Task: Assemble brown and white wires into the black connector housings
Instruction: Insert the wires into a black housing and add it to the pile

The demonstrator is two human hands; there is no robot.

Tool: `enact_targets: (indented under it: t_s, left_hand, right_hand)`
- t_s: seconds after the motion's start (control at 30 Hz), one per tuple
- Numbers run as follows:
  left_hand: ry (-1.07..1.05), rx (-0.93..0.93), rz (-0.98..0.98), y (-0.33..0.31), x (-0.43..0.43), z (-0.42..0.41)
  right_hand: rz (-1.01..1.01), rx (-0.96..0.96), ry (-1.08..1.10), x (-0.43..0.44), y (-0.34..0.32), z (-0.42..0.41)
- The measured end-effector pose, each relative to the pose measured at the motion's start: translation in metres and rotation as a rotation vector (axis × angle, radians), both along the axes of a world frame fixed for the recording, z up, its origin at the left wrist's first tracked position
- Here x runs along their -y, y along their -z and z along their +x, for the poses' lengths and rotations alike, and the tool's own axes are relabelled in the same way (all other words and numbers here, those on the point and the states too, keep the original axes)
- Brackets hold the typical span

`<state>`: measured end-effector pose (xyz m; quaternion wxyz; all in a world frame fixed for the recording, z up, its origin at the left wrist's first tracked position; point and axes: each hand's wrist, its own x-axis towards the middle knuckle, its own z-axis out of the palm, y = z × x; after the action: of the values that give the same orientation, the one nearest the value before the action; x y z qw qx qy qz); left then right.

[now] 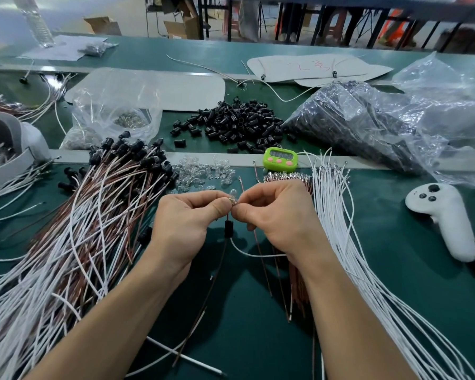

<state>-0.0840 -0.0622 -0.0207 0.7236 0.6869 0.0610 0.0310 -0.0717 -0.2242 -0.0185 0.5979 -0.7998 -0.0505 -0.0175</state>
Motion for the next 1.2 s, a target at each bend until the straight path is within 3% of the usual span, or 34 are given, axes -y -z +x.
enact_targets:
  t_s: [0.4,0.73,1.0,1.2]
  left_hand:
    - [0.024,0.031,-0.046,-0.002,0.000,-0.003]
    - [0.039,0.019,-0.026,-0.001,0.000,-0.002]
    - [0.168,-0.016,0.044,-0.001,-0.008,0.001]
    - [0.194,0.015,0.052,-0.003,-0.011,0.002]
  right_hand:
    - [0.017,0.005,0.010,-0.003,-0.001,-0.003]
    - [-0.092,0.074,0.035,-0.001,-0.004,-0.005]
    - [-0.149,0.100,-0.050,0.005,-0.009,-0.007]
    - [-0.084,0.087,-0.102,0.007,-0.010,-0.008]
